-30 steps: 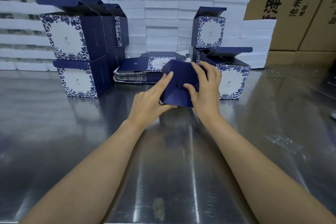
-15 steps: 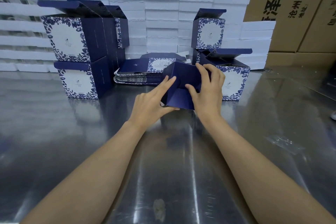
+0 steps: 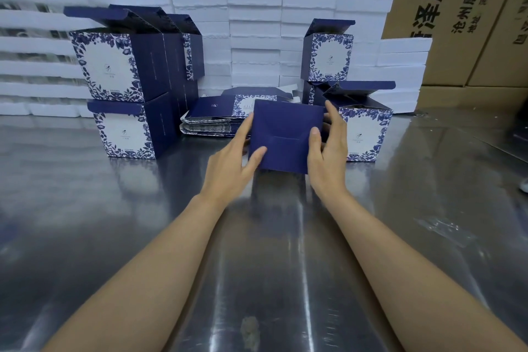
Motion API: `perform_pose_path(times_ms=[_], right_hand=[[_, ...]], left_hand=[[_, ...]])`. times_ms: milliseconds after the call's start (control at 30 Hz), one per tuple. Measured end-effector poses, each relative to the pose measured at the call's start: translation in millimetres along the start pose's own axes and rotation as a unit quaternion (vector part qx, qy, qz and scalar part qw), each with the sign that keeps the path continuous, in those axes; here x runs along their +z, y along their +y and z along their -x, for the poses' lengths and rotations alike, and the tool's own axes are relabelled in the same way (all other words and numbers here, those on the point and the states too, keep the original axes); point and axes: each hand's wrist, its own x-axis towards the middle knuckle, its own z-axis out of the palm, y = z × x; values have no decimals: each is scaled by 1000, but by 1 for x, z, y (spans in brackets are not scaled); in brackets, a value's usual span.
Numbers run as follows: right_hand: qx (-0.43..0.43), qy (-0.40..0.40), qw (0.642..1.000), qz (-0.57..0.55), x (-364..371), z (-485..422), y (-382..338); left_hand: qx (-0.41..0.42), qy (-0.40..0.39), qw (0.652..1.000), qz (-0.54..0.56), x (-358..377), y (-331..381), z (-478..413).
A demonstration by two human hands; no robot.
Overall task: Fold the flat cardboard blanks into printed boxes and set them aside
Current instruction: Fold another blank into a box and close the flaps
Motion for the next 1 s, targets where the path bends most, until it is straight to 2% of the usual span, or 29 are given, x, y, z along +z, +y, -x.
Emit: perform_pose_path(times_ms=[100,233,333,400,467,533,600,667,733,833,933,1000], right_hand=[[-59,-7,998,24,1,1,2],[-112,-13,993,-19,0,2,3],[-158,-19,987,-31,2,1,2],[-166,-48,985,14,5,3,5],[-133,-108,983,66,8,7,11],[-56,-157,983,77,11,12,17],[24,-145,986,77,11,11,20],[76,-109,988,76,11,8,21],[102,-96,987,81,10,6,21],[128,-92,985,74,9,5,22],[177,-148,973,26,11,5,22],[181,-205,962,17,12,7,22]], left_hand=[[7,30,1000,4,-2,-3,1],[8,54,998,32,-6,0,0],[61,108,989,82,-7,1,-1],[44,128,979,152,-5,1,-3],[-63,143,970,186,-2,-1,-5],[-205,133,959,147,2,-10,-7],[-315,138,933,107,3,-22,-8],[-370,155,908,121,1,-29,-10],[-371,152,907,131,0,-29,-11],[-330,93,929,137,5,-26,-12],[-307,13,942,138,7,-22,-10],[-291,-25,948,125,8,-22,-8]])
